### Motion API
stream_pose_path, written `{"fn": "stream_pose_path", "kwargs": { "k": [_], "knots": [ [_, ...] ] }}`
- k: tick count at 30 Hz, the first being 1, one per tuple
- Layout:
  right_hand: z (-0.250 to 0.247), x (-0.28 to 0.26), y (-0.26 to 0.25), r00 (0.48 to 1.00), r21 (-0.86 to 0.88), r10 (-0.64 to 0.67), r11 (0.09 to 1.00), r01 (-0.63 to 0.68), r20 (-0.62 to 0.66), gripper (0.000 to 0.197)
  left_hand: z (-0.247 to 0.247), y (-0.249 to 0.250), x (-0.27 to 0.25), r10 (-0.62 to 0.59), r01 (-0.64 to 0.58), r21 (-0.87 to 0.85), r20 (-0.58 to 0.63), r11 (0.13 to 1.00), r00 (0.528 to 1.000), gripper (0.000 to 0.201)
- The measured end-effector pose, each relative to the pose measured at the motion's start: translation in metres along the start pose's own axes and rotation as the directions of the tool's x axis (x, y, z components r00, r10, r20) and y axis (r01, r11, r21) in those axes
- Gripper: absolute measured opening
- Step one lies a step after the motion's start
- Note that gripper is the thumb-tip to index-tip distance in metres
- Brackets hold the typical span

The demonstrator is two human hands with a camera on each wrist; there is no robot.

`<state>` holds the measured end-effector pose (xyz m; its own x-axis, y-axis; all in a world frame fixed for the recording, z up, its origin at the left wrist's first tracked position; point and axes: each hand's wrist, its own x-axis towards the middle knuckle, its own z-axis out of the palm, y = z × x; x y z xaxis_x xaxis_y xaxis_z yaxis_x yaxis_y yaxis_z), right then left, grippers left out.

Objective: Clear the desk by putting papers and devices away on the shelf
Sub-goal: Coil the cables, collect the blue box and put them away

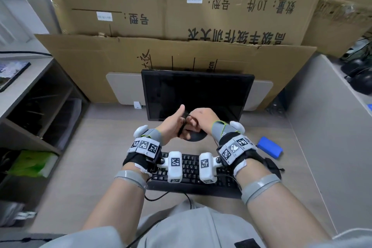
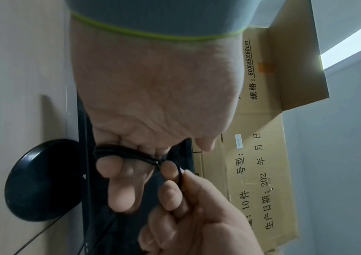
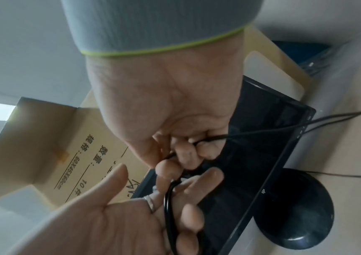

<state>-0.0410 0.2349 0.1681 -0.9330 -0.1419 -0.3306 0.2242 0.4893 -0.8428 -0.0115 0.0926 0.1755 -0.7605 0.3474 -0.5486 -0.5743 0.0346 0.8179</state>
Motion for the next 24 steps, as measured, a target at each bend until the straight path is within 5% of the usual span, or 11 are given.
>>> {"fn": "stream_pose_path", "kwargs": {
  "k": [5, 10, 13, 17, 20, 24],
  "knots": [
    [0.011, -0.017, -0.003, 0.980, 0.052, -0.067, 0.997, 0.059, 0.185, 0.031, 0.005, 0.011, 0.008, 0.007, -0.043, -0.314, -0.115, 0.949, 0.993, 0.079],
    [0.012, -0.023, 0.013, 0.957, 0.121, -0.071, 0.992, 0.038, 0.281, 0.025, -0.005, 0.021, 0.014, 0.101, -0.249, -0.563, -0.281, 0.789, 0.955, 0.065],
    [0.011, -0.022, 0.037, 0.989, 0.020, -0.014, 1.000, 0.011, 0.150, 0.033, -0.016, 0.024, 0.014, 0.134, -0.310, -0.614, -0.316, 0.726, 0.939, 0.054],
    [-0.005, -0.016, 0.049, 0.991, -0.059, 0.016, 0.998, -0.024, -0.133, 0.031, -0.025, 0.025, 0.010, 0.196, -0.355, -0.428, -0.371, 0.831, 0.908, 0.042],
    [-0.013, -0.008, 0.044, 0.973, -0.075, 0.047, 0.995, -0.065, -0.225, 0.033, -0.021, 0.019, 0.006, 0.180, -0.218, -0.131, -0.253, 0.967, 0.951, 0.048],
    [-0.012, 0.002, 0.030, 0.972, -0.080, 0.011, 0.996, -0.030, -0.235, 0.039, -0.008, 0.004, 0.011, 0.063, -0.037, 0.170, -0.154, 0.985, 0.986, 0.062]
  ]
}}
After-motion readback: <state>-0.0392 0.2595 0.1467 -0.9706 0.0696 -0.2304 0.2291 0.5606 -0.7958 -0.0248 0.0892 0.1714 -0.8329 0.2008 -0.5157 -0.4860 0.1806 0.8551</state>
